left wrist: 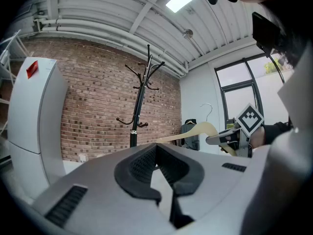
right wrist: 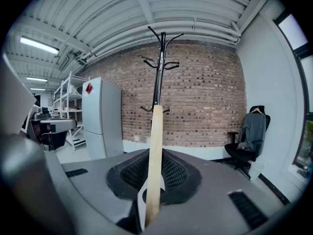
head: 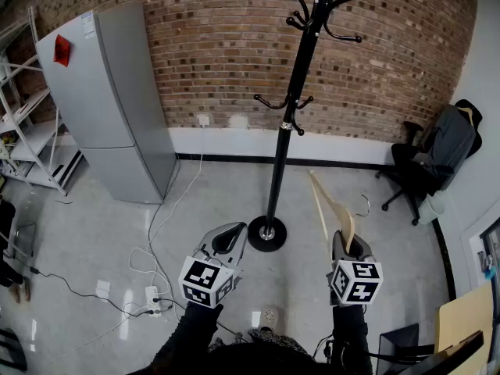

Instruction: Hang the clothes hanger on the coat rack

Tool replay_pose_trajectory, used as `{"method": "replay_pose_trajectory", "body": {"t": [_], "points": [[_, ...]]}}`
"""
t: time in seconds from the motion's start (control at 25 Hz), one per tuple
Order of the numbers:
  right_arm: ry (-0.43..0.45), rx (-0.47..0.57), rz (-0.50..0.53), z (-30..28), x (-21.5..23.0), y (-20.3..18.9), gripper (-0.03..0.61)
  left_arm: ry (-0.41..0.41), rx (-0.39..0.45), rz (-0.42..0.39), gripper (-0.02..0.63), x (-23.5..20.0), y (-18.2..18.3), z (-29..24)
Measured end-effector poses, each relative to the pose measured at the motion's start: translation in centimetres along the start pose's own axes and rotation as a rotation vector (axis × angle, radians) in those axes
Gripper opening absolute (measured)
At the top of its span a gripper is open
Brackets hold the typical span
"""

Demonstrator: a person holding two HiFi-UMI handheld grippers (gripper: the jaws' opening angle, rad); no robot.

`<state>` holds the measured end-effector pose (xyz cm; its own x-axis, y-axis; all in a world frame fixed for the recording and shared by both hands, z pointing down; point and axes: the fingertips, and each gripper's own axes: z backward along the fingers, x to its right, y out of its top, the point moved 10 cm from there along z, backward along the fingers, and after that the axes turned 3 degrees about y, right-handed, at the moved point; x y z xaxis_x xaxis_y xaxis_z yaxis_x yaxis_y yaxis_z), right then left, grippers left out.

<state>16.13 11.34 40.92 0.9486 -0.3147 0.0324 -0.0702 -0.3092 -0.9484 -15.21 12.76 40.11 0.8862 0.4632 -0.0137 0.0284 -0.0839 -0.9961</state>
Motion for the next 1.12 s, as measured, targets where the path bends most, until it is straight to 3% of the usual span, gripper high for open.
{"method": "replay_pose_trajectory", "body": {"t": [0.4, 0.64, 1.12], "points": [[0.067, -0.01, 0.031, -9.1, 5.9, 3.2, 0.052, 0.047, 0.008, -0.004, 0.008, -1.4, 1.3, -9.8], [0.093, -0.013, 0.027, -13.5, 8.2, 2.8, 0.052, 0.057, -0.002, -0.014, 0.008, -1.9, 0.1, -12.9], [0.129, -0.067, 0.045, -21.6, 9.0, 5.7, 0.052, 0.061, -0.035, 0.011, 0.008, -6.5, 1.0, -18.7]]}}
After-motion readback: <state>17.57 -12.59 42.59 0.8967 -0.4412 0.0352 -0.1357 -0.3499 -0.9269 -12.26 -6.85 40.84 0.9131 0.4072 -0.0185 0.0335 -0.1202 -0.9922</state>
